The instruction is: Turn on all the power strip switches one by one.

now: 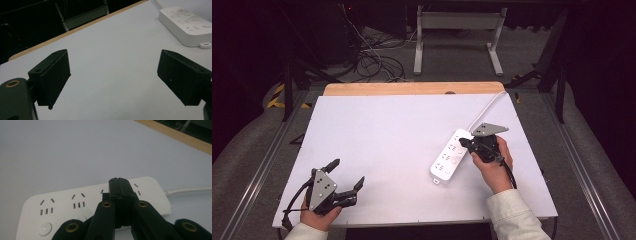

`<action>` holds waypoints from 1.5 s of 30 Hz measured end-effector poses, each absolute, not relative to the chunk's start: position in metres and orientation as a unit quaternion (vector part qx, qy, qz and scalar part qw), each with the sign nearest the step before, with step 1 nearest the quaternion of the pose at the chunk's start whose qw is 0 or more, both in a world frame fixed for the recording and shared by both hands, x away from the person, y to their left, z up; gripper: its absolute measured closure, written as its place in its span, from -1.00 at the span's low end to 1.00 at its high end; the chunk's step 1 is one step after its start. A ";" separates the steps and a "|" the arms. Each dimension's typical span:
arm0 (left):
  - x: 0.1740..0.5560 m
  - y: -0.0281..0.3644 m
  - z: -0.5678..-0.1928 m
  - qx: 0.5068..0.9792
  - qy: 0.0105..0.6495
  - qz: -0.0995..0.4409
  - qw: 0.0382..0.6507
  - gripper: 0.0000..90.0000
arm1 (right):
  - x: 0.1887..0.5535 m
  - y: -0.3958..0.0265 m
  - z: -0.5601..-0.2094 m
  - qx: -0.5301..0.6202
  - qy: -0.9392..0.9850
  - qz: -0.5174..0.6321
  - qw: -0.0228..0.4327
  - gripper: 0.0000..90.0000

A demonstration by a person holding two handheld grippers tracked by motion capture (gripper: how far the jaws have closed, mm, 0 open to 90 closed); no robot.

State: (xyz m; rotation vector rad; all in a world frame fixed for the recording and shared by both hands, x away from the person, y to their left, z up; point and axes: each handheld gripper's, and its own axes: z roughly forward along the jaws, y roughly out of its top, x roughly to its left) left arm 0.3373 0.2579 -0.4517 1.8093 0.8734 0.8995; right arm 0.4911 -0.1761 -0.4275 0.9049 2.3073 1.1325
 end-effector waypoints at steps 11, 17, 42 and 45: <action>0.338 0.258 -0.452 0.732 0.358 0.362 0.453 -0.74 | 0.507 -0.181 -0.427 0.347 0.825 0.397 0.204 1.00; 0.338 0.259 -0.452 0.731 0.358 0.363 0.453 -0.74 | 0.519 -0.183 -0.435 0.359 0.828 0.379 0.202 1.00; 0.338 0.259 -0.452 0.732 0.355 0.367 0.452 -0.74 | 0.534 -0.182 -0.453 0.373 0.841 0.338 0.195 1.00; 0.338 0.259 -0.452 0.732 0.355 0.365 0.452 -0.74 | 0.533 -0.182 -0.453 0.376 0.840 0.340 0.191 1.00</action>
